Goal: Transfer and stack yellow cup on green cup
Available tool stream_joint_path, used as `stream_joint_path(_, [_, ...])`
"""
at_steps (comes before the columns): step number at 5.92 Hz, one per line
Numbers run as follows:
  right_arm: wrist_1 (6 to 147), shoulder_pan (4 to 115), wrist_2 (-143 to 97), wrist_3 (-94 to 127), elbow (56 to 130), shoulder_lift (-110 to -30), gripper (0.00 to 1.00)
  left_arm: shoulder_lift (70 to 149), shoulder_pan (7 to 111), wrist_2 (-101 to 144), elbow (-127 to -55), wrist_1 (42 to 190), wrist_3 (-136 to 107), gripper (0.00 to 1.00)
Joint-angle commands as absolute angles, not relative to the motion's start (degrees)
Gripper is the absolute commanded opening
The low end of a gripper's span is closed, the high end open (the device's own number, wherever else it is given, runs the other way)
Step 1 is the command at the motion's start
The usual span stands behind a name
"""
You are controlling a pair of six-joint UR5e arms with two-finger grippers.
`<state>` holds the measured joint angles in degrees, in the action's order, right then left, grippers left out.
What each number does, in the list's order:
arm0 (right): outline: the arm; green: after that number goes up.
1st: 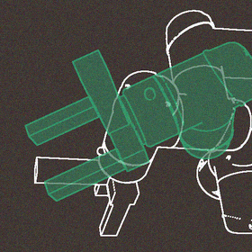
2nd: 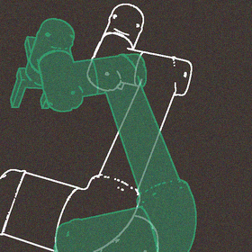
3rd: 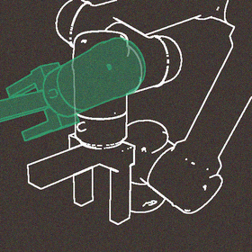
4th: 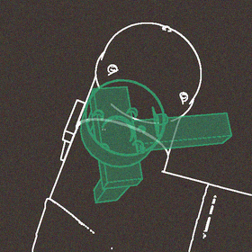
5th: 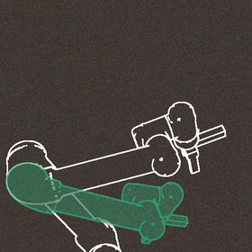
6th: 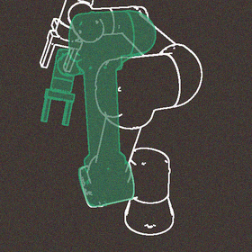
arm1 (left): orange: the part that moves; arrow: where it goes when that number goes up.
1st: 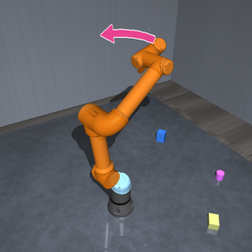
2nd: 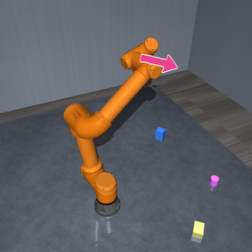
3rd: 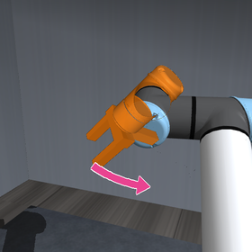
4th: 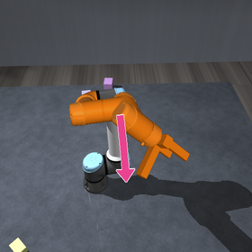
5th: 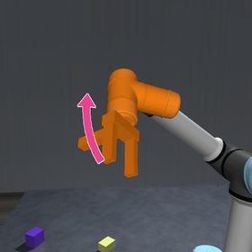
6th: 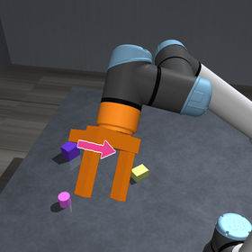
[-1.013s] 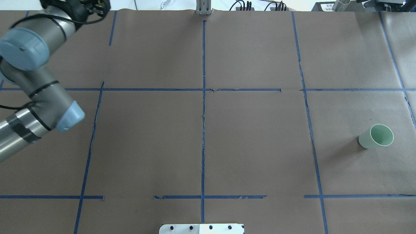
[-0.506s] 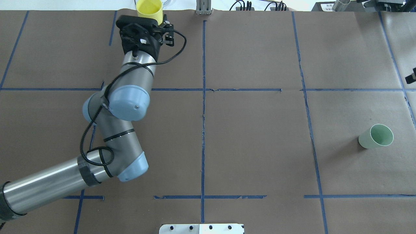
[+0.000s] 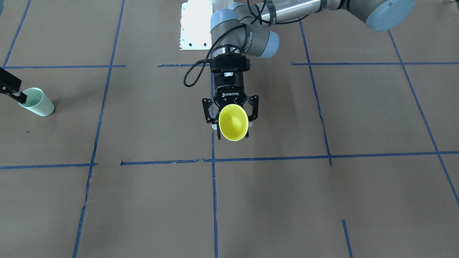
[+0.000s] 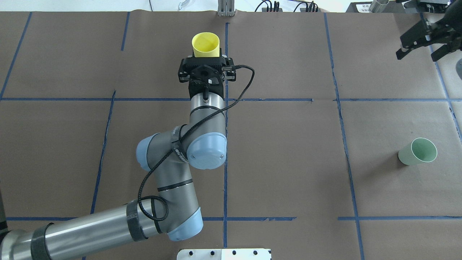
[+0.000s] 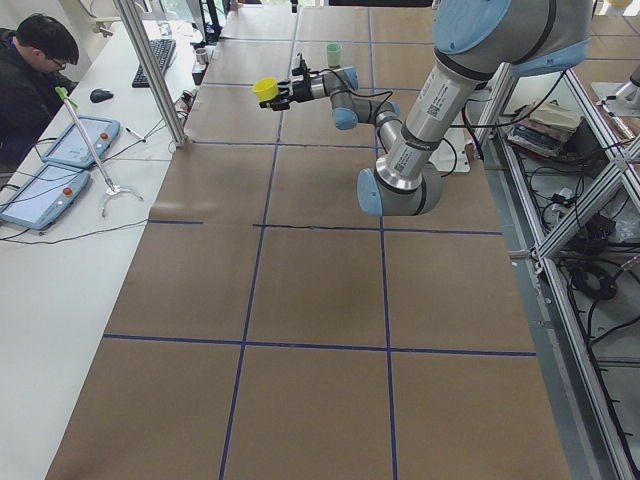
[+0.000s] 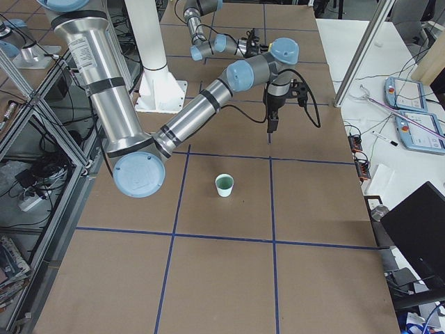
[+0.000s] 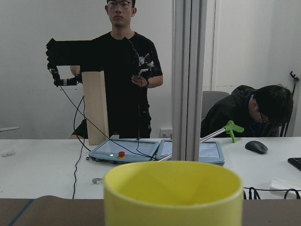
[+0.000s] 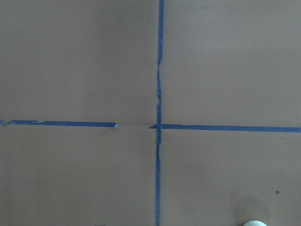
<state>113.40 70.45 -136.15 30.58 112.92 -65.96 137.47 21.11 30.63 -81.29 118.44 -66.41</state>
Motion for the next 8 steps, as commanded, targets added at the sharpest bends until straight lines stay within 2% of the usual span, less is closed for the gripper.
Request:
stream_joint_path(1, [114.4,64.5,-136.0,43.6,112.3,-57.4,1.00,141.4,18.7,28.0,-75.9,117.9,-69.1,0.40])
stream_joint_path(2, [114.4,61.6,-135.7,47.5,111.2,-53.7,1.00,141.5,18.3,28.0,-75.8,117.9,-69.0,0.40])
stream_joint_path(4, [114.3,56.0,-132.4,52.3,103.9,-44.5,1.00,141.5,18.1,28.0,-75.8,118.0,-69.0,0.40])
stream_joint_path(5, [114.3,55.2,-131.7,52.3,96.4,-37.9,1.00,141.5,18.1,28.0,-75.8,118.0,-68.9,0.40])
stream_joint_path(6, [114.3,54.8,-132.0,52.0,83.4,-29.2,0.99,141.4,18.1,28.2,-75.8,118.1,-69.0,0.40])
stream_joint_path(8, [114.3,52.7,-132.1,46.6,74.6,-26.2,0.97,141.3,18.1,28.2,-75.8,118.1,-68.9,0.40])
